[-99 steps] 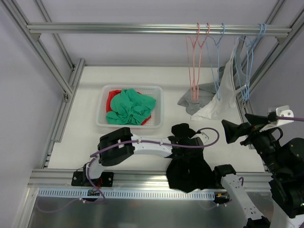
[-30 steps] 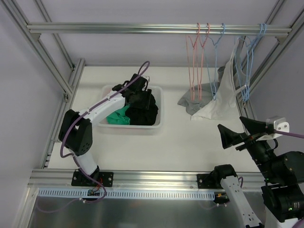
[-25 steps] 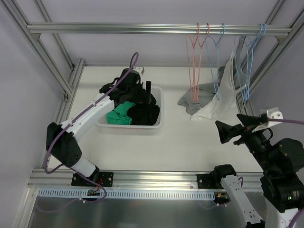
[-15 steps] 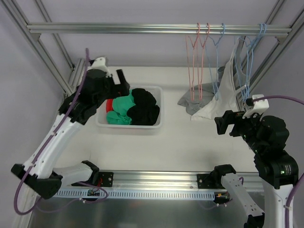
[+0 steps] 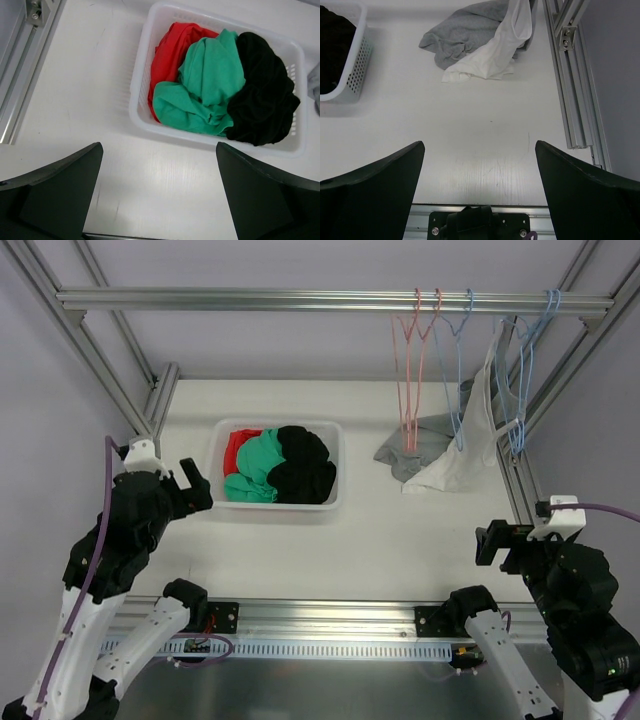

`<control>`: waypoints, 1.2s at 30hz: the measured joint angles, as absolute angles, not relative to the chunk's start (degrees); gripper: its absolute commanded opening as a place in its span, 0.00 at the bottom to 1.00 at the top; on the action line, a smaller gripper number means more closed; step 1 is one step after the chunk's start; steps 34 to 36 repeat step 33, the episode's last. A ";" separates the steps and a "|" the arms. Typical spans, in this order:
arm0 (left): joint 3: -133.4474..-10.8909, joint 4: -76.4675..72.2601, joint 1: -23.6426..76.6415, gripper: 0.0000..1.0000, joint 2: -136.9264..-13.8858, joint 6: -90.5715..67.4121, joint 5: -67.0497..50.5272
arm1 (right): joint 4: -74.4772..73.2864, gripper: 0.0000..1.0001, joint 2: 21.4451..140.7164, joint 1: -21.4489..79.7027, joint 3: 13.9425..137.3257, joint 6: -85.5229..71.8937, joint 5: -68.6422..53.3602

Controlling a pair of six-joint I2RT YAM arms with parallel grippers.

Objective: Remove the tank top from the hanger

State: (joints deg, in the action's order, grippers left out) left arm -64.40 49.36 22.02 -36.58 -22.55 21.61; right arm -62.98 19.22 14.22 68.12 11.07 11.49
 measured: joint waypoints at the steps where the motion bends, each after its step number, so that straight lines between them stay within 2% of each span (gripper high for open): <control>1: -62.87 49.34 22.02 0.99 -34.98 -21.96 21.67 | -63.64 0.99 18.87 14.57 67.99 11.07 12.14; 10: -51.77 48.51 22.02 0.99 -25.50 -20.84 24.80 | -64.55 1.00 20.27 16.05 65.36 11.07 16.03; 18: -51.53 46.87 19.18 0.99 -24.97 -20.84 25.17 | -61.71 0.99 25.08 16.12 64.07 10.90 16.43; 36: -50.63 46.13 19.03 0.99 -24.73 -20.78 24.43 | -57.69 1.00 24.91 16.16 61.95 10.28 15.97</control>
